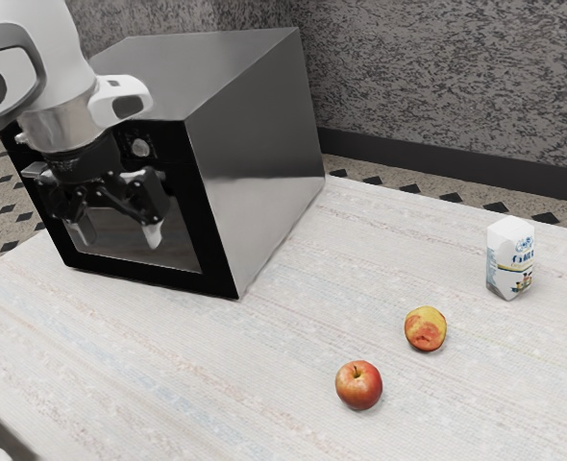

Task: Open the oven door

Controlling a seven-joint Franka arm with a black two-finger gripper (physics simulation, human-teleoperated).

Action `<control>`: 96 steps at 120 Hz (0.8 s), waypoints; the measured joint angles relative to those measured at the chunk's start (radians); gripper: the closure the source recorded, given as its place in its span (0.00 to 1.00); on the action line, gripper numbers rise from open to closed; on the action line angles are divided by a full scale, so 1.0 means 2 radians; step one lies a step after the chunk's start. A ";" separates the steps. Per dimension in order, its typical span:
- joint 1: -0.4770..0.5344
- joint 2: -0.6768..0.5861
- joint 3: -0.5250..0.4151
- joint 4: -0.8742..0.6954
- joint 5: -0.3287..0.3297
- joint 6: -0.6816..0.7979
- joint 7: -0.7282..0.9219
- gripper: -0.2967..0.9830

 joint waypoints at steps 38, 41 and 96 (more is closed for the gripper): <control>0.129 -0.048 0.027 -0.083 -0.013 0.095 -0.158 0.23; 0.136 -0.035 0.031 -0.081 -0.032 0.119 -0.169 0.23; 0.236 0.034 0.023 -0.081 -0.169 0.398 -0.346 0.23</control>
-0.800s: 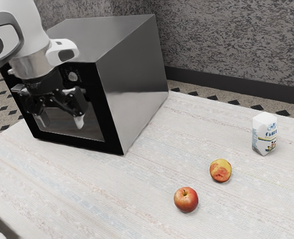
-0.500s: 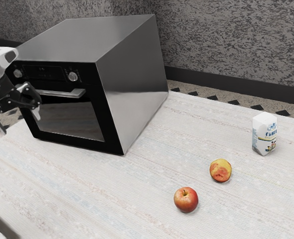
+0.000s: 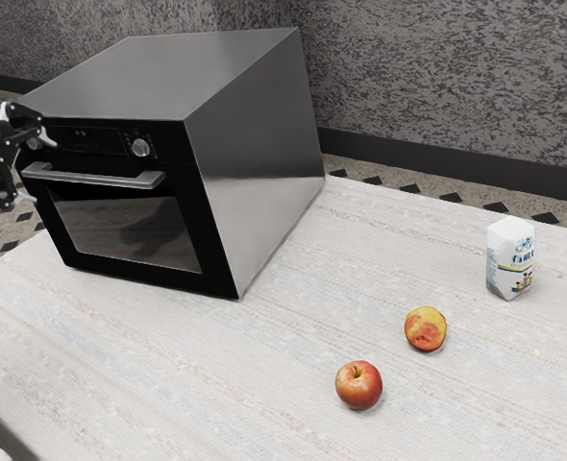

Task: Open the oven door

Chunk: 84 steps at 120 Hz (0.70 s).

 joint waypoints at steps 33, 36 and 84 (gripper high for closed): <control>0.010 0.022 -0.021 -0.009 -0.003 0.058 -0.059 0.23; 0.011 0.022 -0.022 -0.015 -0.003 0.062 -0.063 0.23; 0.017 0.042 -0.033 -0.034 0.012 0.100 -0.109 0.23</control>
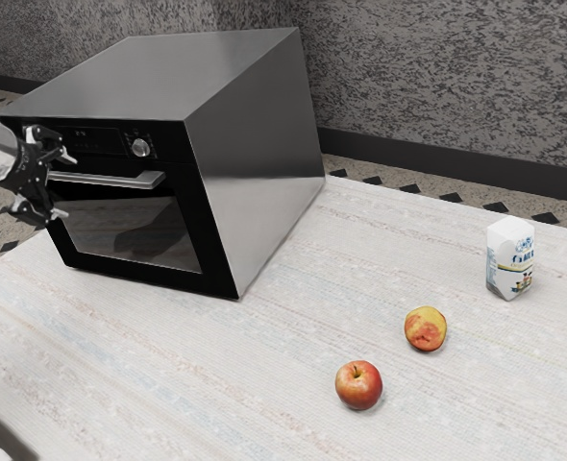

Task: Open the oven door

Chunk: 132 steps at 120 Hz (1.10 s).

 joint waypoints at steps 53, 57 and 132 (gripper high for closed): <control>0.003 -0.024 -0.001 -0.062 0.000 0.019 -0.025 0.23; 0.003 -0.049 -0.001 -0.090 -0.001 0.020 -0.026 0.23; -0.261 -0.056 -0.049 0.168 0.136 -0.383 -0.028 0.23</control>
